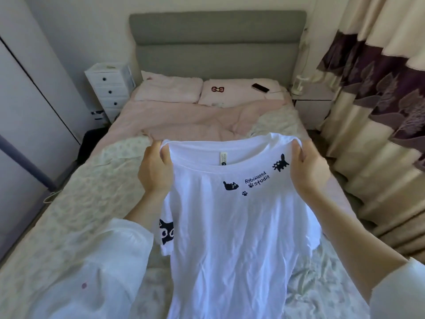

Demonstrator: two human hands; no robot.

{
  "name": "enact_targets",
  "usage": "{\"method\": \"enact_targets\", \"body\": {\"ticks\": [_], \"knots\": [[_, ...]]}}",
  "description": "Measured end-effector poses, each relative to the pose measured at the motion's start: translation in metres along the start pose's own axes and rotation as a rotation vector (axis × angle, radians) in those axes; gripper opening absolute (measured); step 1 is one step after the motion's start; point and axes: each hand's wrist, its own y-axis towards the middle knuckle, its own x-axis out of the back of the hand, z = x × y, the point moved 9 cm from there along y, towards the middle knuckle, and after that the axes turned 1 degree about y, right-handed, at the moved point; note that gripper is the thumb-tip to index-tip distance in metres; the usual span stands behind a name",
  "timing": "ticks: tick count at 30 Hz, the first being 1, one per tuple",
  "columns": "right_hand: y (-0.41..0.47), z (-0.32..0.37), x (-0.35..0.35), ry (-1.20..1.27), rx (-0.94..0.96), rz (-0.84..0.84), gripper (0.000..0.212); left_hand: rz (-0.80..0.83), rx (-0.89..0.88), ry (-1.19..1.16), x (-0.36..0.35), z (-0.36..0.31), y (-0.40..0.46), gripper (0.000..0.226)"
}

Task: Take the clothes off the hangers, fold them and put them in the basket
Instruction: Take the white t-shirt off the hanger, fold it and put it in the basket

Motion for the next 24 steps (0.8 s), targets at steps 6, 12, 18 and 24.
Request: {"method": "enact_targets", "body": {"ticks": [6,12,18,24], "knots": [[0.07,-0.049,-0.161,-0.304,0.128,0.294,0.037,0.221,0.133,0.222,-0.156,0.059,0.074,0.034],[0.045,-0.135,-0.286,-0.479,0.059,0.564,0.051,0.643,0.411,-0.078,-0.299,0.14,0.041,0.047],[-0.079,-0.252,-0.295,-0.383,-0.342,0.652,0.048,0.633,0.586,0.154,-0.3,0.262,-0.06,0.041],[-0.189,-0.324,-0.244,-0.214,-0.862,0.426,0.03,0.562,0.728,0.261,-0.258,0.324,-0.158,0.029]]}}
